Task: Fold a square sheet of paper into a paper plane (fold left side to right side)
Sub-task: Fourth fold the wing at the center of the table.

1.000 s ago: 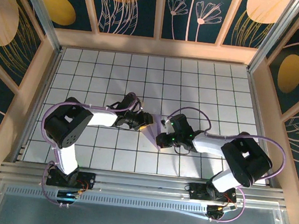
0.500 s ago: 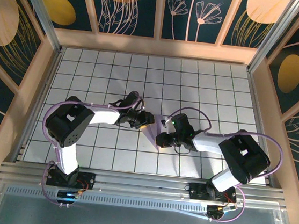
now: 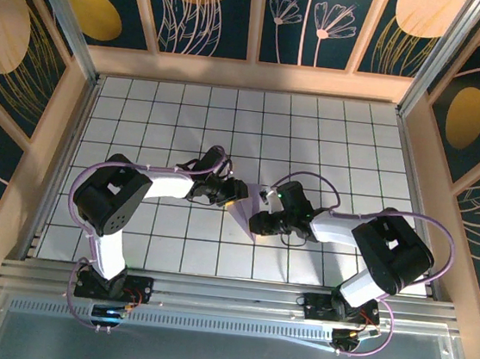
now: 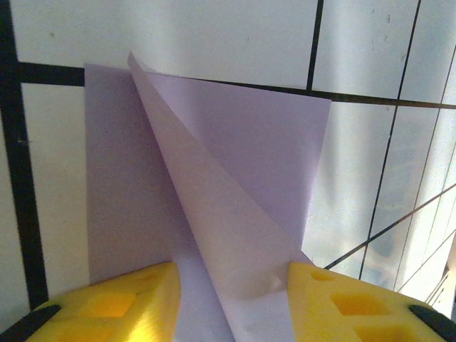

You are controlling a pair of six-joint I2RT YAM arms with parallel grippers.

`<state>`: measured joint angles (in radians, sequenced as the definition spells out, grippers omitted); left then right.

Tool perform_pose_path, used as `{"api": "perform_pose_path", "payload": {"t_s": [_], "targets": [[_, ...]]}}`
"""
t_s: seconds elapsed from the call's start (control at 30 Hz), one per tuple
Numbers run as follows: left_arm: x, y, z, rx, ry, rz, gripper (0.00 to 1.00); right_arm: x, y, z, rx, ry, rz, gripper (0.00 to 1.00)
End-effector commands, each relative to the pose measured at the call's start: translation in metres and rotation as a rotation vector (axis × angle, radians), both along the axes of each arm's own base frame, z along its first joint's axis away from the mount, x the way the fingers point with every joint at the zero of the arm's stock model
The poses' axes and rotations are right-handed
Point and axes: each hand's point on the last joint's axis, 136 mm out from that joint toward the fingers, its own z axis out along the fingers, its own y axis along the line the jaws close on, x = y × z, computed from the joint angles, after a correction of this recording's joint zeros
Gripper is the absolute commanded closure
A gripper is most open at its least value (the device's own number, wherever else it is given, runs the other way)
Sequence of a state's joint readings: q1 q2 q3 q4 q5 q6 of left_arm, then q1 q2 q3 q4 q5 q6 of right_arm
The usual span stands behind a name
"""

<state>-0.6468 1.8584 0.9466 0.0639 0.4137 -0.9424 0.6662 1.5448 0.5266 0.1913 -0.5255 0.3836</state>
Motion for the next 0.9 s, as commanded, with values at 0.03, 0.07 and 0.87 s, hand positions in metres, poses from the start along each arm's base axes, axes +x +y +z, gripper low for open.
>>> {"api": "perform_pose_path", "payload": {"t_s": [0.03,0.07,0.87], "targets": [[-0.008,0.018,-0.027,0.109,0.056,0.020,0.56,0.002,-0.002,0.018,0.049,-0.026,-0.007,0.72],[-0.008,0.018,-0.027,0.109,0.055,0.020,0.56,0.004,-0.003,0.022,0.056,-0.033,-0.012,0.69],[-0.007,0.017,-0.022,0.098,0.045,0.024,0.56,0.039,0.004,0.028,0.172,0.031,-0.084,0.63]]}}
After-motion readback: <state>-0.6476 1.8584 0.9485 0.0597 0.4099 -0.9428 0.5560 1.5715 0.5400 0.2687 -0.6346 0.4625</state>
